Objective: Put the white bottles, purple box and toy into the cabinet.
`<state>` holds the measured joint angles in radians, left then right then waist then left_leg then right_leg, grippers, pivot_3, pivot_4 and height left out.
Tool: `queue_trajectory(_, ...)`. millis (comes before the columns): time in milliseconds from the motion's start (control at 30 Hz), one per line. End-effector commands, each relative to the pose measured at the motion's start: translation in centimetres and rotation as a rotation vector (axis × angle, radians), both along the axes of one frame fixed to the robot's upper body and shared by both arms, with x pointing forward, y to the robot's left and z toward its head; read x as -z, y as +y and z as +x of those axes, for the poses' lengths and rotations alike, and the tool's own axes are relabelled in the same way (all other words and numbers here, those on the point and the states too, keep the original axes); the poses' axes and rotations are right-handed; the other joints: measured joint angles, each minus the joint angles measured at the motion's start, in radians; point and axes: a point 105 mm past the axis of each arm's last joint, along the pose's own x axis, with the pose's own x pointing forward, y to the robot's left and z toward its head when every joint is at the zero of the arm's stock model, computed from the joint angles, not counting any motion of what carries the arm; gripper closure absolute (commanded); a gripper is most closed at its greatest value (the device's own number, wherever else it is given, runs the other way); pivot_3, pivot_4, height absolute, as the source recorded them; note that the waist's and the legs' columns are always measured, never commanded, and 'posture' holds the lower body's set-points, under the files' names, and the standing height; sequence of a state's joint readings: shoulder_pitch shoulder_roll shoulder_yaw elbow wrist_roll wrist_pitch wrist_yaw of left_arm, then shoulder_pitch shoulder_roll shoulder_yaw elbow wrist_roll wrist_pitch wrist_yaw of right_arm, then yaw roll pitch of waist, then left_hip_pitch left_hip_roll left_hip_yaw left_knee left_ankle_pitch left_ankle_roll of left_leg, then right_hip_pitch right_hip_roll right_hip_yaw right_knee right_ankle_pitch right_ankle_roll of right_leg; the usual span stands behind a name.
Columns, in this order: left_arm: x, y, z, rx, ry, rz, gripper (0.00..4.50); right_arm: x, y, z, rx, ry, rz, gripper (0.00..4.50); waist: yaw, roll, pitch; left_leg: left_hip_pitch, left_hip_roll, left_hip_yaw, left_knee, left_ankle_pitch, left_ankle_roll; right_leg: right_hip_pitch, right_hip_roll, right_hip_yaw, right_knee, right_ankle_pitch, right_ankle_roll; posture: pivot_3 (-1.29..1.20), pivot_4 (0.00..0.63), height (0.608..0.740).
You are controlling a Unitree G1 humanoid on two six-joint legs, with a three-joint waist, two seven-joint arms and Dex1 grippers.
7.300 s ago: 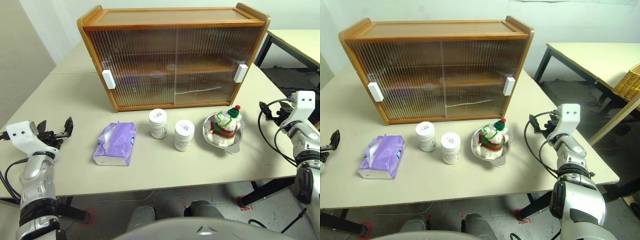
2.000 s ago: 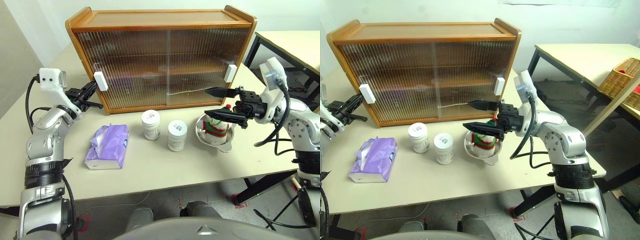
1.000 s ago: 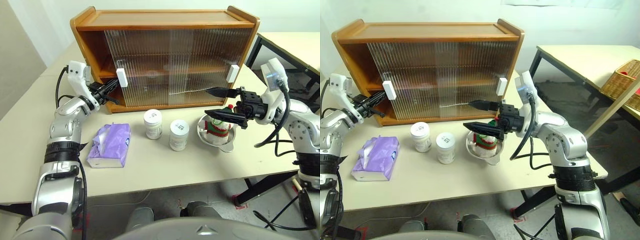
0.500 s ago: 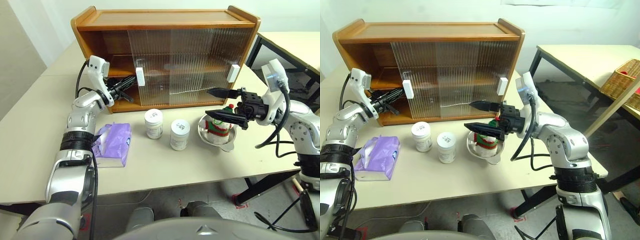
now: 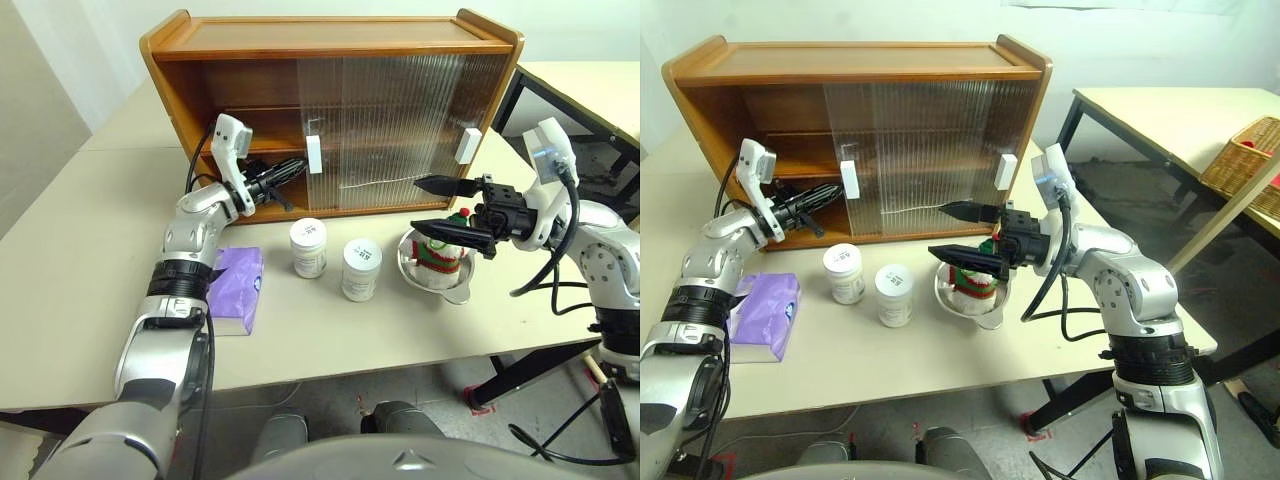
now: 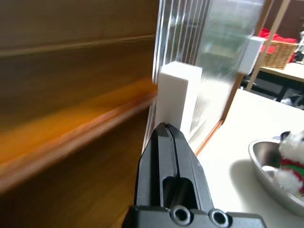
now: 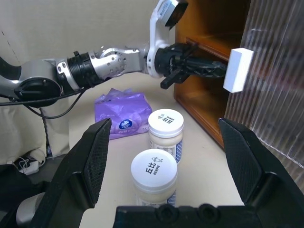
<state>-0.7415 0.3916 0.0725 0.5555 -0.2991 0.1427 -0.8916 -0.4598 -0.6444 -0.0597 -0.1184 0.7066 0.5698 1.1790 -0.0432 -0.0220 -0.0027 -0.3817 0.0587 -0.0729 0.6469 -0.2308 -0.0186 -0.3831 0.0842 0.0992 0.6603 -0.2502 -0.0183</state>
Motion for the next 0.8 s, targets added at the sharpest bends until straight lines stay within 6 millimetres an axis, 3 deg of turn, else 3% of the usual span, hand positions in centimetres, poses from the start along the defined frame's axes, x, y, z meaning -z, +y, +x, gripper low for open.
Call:
queue_trajectory(33, 0.1, -0.8, 0.5, 0.015, 0.01, 0.017, 4.48, -0.5, 0.0, -0.2, -0.002, -0.02, -0.006, 0.0, -0.003, 0.0, 0.0, 0.0, 0.0, 0.0, 0.0, 0.0, 0.0, 0.0, 0.0, 0.0, 0.0, 0.0, 0.0, -0.12, 0.0, 0.74)
queue_trajectory(300, -0.3, -2.3, 1.0, 0.057, 0.003, 0.018, 4.48, -0.5, 0.1, -0.3, 0.004, -0.022, -0.004, 0.0, -0.008, 0.0, 0.0, 0.0, 0.0, 0.0, 0.002, 0.0, 0.0, 0.0, 0.0, 0.001, 0.0, 0.001, 0.003, -0.14, 0.0, 0.74)
queue_trajectory(567, -0.3, -2.2, 1.1, 0.053, 0.003, 0.012, 4.48, -0.5, 0.1, -0.4, 0.011, -0.024, 0.0, 0.0, -0.014, 0.0, 0.0, -0.002, 0.0, 0.0, 0.008, -0.002, 0.003, 0.001, 0.0, 0.001, 0.0, 0.001, 0.004, -0.14, 0.0, 0.74)
queue_trajectory(800, -2.1, -0.2, 0.2, 0.046, -0.027, -0.034, 4.48, -0.3, 0.4, -0.2, 0.002, -0.023, 0.006, 0.0, -0.022, 0.0, 0.0, -0.004, -0.001, 0.0, 0.011, -0.003, 0.004, 0.001, 0.0, 0.001, 0.0, 0.001, 0.004, -0.12, 0.0, 0.74)
